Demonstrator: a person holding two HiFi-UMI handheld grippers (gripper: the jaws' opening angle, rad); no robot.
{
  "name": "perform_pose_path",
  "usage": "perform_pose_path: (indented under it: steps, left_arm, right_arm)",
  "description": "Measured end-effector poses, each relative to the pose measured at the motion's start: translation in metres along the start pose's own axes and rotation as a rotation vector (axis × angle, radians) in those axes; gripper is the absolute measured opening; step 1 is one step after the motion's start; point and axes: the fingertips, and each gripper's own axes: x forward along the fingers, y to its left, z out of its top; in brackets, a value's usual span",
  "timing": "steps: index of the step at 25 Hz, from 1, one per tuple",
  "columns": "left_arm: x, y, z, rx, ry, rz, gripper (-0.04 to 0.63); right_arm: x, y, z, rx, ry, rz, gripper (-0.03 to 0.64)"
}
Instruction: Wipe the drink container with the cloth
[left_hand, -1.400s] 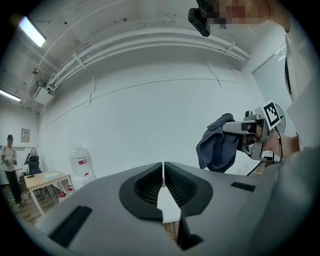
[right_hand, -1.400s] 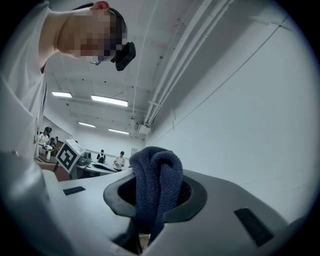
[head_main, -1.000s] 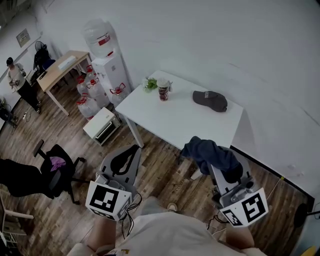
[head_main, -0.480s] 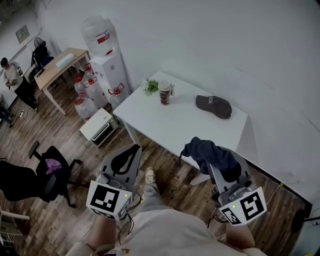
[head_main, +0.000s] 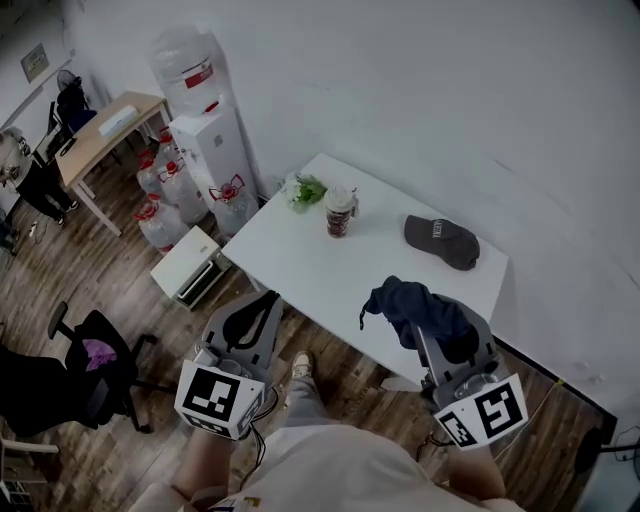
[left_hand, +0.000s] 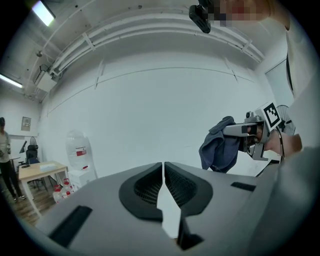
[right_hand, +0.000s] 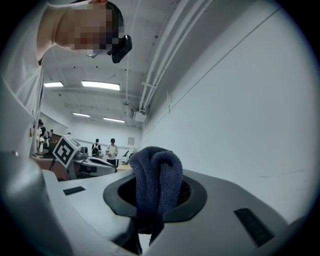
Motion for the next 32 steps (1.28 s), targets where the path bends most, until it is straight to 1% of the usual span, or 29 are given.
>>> perform_pose_path:
  steps: [4, 7, 10, 15, 18, 20, 22, 24, 27, 30, 32]
  left_arm:
    - [0.049, 0.039, -0.009, -0.017, 0.026, -0.053, 0.029]
    - [0.087, 0.075, -0.015, -0.027, 0.04, -0.076, 0.029]
    - [0.121, 0.109, -0.019, -0.029, 0.047, -0.102, 0.029]
    - [0.169, 0.146, -0.033, -0.004, 0.075, -0.16, 0.029]
    - [0.197, 0.167, -0.046, -0.015, 0.096, -0.182, 0.03]
    - [0.209, 0.174, -0.049, -0.024, 0.095, -0.21, 0.03]
    - [0.219, 0.18, -0.053, -0.012, 0.093, -0.244, 0.029]
    - [0.228, 0.185, -0.058, -0.007, 0.094, -0.26, 0.03]
    - [0.237, 0.191, -0.063, -0.03, 0.096, -0.261, 0.03]
    - [0.248, 0.195, -0.071, -0.059, 0.114, -0.243, 0.03]
    - [0.256, 0.193, -0.075, -0.063, 0.123, -0.238, 0.031]
  right_arm:
    - [0.056, -0.02, -0.008, 0.015, 0.041, -0.028, 0.104]
    - [0.101, -0.038, -0.017, 0.027, 0.084, -0.047, 0.104]
    - [0.143, -0.053, -0.024, 0.038, 0.105, -0.08, 0.104]
    - [0.197, -0.076, -0.038, 0.047, 0.134, -0.139, 0.104]
    - [0.228, -0.092, -0.054, 0.059, 0.166, -0.167, 0.104]
    - [0.242, -0.1, -0.06, 0.064, 0.182, -0.191, 0.104]
    - [0.253, -0.106, -0.063, 0.067, 0.191, -0.213, 0.104]
    - [0.262, -0.11, -0.068, 0.07, 0.202, -0.225, 0.103]
    - [0.27, -0.115, -0.075, 0.07, 0.223, -0.225, 0.104]
    - [0.274, -0.124, -0.08, 0.069, 0.235, -0.226, 0.104]
    - [0.274, -0.132, -0.083, 0.07, 0.241, -0.231, 0.104]
